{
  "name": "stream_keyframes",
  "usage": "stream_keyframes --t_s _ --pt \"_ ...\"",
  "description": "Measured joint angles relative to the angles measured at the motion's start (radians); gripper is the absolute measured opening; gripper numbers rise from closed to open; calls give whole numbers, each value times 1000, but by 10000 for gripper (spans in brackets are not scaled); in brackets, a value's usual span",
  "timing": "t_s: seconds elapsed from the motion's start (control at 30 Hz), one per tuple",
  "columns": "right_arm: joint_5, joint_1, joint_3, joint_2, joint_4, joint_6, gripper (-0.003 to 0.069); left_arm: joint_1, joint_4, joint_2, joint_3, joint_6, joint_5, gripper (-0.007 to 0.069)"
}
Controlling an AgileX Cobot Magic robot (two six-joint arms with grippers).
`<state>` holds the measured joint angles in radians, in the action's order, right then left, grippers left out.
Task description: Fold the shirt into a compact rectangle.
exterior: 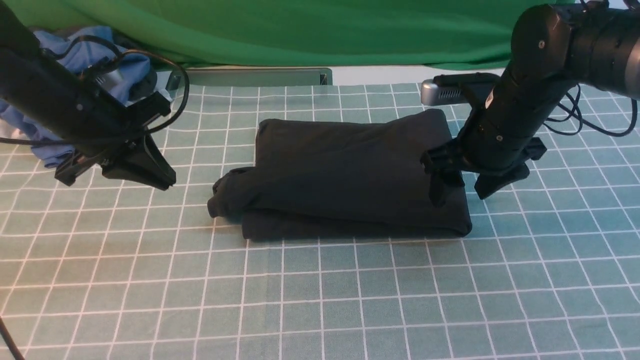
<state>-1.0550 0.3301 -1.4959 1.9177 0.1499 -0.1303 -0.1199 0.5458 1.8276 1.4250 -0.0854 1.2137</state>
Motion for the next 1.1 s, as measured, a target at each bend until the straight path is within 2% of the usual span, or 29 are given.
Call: stream_keyframes --t_s 0.3,0.4,0.43,0.5,0.53,0.57,0.6,0.67,0.77,0.9,1.0,1.1 --pt "3 0 0 82 -27 -12 577 0 -1 0 0 0 -7 17" --pt "21 0 2 128 -26 -3 536 0 -1 0 0 -1 -7 17" --pt "28 0 2 138 -25 10 493 0 -1 0 0 -2 -7 17" --pt "35 0 2 149 -21 18 353 0 -1 0 0 -5 -7 17" --pt "35 0 2 149 -21 18 353 0 -1 0 0 -5 -7 17" --pt "33 0 2 149 -20 20 207 0 -1 0 0 -5 -7 17" --pt "26 0 2 149 -20 21 134 0 -1 0 0 -6 -7 17" --pt "-5 0 1 149 -22 40 80 0 -1 0 0 -8 -5 17" --pt "-66 1 12 149 -33 56 80 0 0 -12 -16 -8 -5 17" --pt "-62 2 69 124 -50 62 80 19 0 -90 -135 -8 -12 17" --pt "-30 2 98 110 -54 59 80 66 13 -162 -252 -7 -23 17" --pt "-17 2 106 104 -54 59 80 179 43 -226 -370 12 -155 17"
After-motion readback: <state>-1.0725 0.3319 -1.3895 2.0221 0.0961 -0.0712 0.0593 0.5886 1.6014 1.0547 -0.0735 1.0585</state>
